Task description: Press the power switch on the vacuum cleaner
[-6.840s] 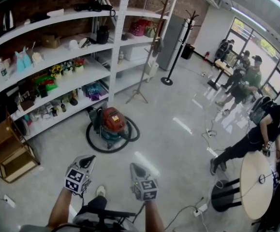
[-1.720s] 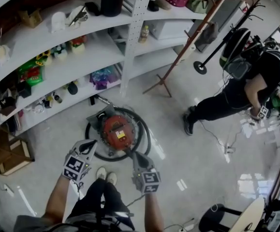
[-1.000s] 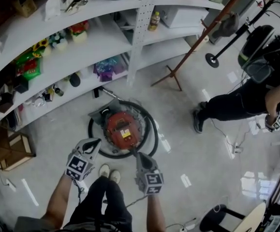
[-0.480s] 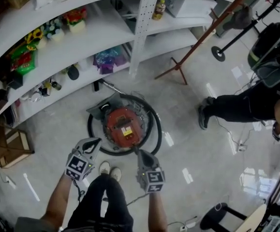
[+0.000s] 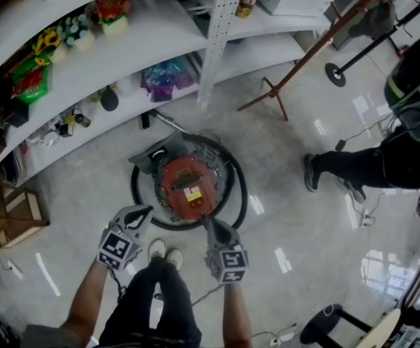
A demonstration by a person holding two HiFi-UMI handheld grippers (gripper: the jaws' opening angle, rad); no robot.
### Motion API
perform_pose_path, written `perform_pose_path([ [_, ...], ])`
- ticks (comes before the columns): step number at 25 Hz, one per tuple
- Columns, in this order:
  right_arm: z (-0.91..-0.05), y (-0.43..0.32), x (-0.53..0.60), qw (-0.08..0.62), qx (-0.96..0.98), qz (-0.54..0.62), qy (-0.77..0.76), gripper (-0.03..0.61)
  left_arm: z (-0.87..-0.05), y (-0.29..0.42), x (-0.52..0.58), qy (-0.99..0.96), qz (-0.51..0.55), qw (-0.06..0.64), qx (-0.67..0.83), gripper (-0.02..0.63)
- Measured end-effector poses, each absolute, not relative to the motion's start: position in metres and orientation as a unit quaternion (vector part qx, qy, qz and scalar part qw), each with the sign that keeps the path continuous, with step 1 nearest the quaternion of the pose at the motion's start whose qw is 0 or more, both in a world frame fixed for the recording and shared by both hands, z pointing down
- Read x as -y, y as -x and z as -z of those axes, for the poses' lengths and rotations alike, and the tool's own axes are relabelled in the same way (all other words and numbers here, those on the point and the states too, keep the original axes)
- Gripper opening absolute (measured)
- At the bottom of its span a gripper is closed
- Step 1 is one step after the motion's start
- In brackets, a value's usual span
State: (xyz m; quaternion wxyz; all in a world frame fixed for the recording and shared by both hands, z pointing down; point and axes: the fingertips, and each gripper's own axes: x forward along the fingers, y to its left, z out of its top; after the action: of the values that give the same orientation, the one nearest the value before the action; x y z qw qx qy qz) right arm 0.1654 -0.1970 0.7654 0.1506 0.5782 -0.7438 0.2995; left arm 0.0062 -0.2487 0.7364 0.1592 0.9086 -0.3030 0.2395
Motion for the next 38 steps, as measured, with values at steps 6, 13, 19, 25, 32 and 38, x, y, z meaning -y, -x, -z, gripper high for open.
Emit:
perform_pose_path([
  [6, -0.786, -0.168, 0.203, 0.153, 0.744, -0.298, -0.578, 0.012, -0.758, -0.01, 0.25, -0.91, -0.24, 0.16, 0.297, 0.008],
  [13, -0.817, -0.169, 0.206, 0.155, 0.742, -0.3, -0.58, 0.012, -0.787, -0.005, 0.25, -0.909, -0.244, 0.161, 0.297, 0.008],
  [19, -0.841, -0.17, 0.211, 0.156, 0.741, -0.3, -0.58, 0.012, -0.808, -0.001, 0.252, -0.907, -0.246, 0.162, 0.302, 0.009],
  [25, -0.862, -0.168, 0.214, 0.167, 0.745, -0.293, -0.576, 0.012, -0.824, 0.001, 0.247, -0.907, -0.247, 0.163, 0.299, 0.008],
  [32, -0.884, -0.165, 0.221, 0.163, 0.746, -0.296, -0.574, 0.012, -0.84, 0.005, 0.244, -0.906, -0.246, 0.165, 0.302, 0.008],
  [38, -0.906, -0.162, 0.227, 0.17, 0.75, -0.292, -0.569, 0.012, -0.848, 0.006, 0.242, -0.907, -0.244, 0.161, 0.302, 0.008],
])
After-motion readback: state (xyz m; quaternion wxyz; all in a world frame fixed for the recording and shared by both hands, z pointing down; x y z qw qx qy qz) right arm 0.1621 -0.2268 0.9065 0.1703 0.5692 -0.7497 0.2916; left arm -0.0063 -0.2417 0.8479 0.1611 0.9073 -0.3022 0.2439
